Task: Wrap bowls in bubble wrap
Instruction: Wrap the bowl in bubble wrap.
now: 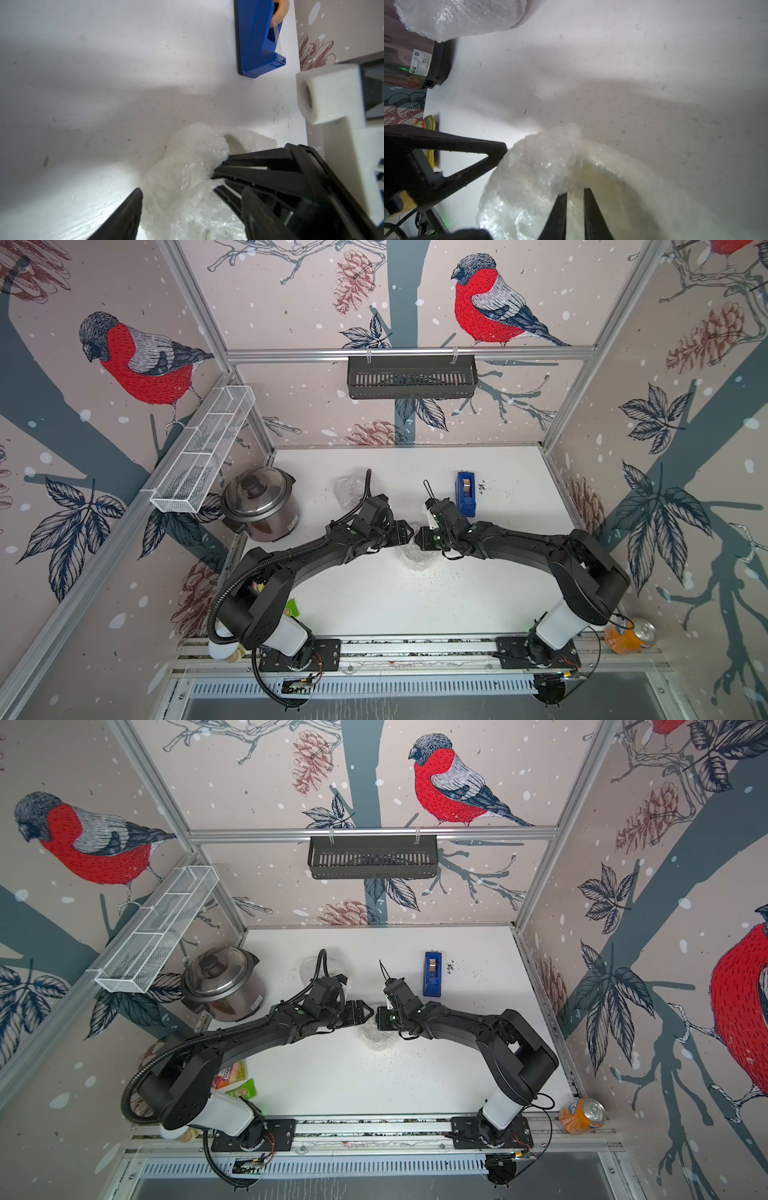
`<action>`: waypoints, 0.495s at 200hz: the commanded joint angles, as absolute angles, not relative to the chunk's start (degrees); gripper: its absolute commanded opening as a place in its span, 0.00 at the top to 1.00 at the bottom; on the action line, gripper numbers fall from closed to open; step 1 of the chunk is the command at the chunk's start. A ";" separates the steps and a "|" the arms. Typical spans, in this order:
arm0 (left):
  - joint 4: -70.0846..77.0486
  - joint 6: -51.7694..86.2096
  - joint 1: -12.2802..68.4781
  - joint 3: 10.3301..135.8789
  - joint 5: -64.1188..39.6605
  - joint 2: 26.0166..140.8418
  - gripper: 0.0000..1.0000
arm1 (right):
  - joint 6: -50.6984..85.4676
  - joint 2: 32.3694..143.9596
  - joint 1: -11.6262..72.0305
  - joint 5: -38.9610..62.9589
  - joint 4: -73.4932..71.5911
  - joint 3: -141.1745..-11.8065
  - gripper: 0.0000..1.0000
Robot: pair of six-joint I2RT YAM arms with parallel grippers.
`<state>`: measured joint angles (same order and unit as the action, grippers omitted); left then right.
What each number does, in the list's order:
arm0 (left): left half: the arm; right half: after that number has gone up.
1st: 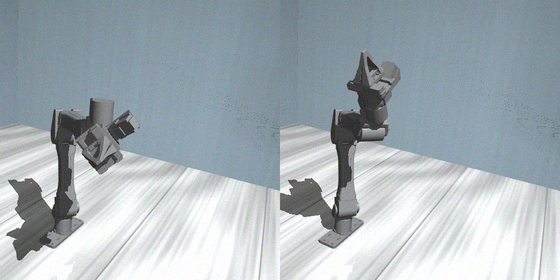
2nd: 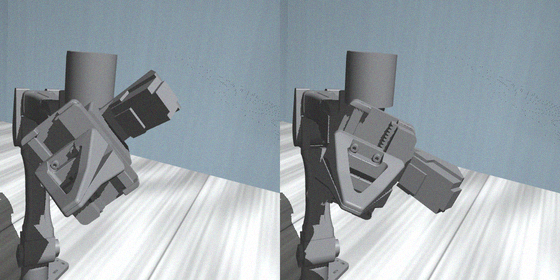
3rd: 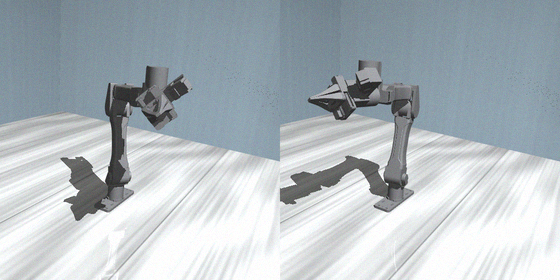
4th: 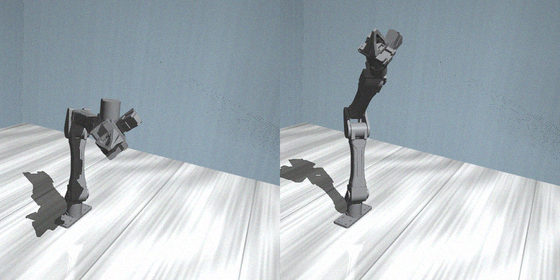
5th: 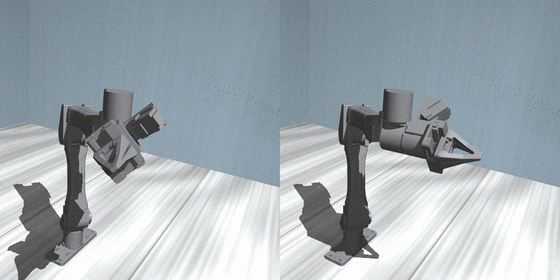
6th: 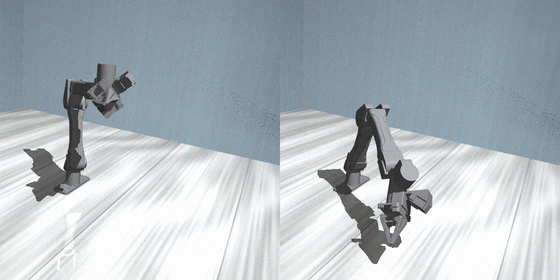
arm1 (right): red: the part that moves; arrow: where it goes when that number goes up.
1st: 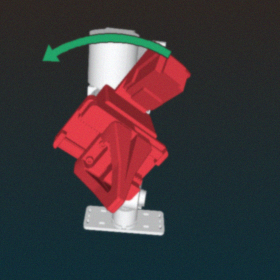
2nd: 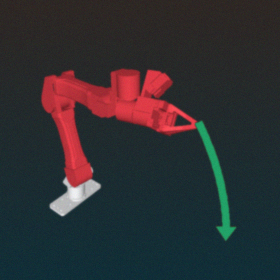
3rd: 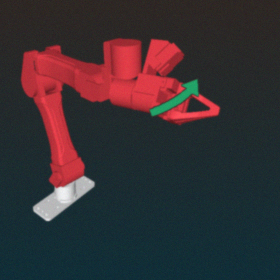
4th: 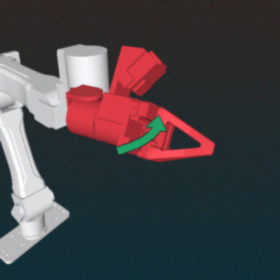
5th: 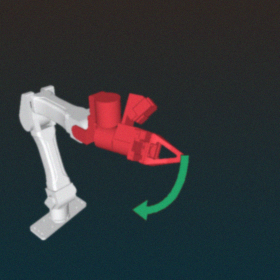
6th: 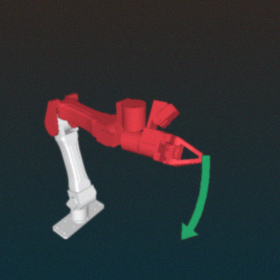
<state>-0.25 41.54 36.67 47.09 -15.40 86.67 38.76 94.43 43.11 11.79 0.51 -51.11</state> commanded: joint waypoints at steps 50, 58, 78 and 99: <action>3.78 39.35 34.36 48.47 -17.60 91.35 0.45 | 37.50 94.86 42.90 13.45 -0.73 -51.29 0.83; 3.87 39.38 34.36 48.60 -17.33 91.70 0.49 | 37.46 94.50 42.89 13.45 -0.70 -51.16 0.83; 5.10 39.73 34.37 48.75 -18.60 93.10 0.57 | 37.37 94.32 42.90 13.39 -0.70 -51.06 0.83; 6.03 40.00 34.45 48.70 -20.02 94.08 0.60 | 37.36 94.59 42.91 13.38 -0.59 -51.39 0.83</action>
<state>3.07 40.07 34.33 48.45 -18.00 93.30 38.54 94.67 42.83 13.21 -0.03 -51.09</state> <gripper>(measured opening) 0.395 0.168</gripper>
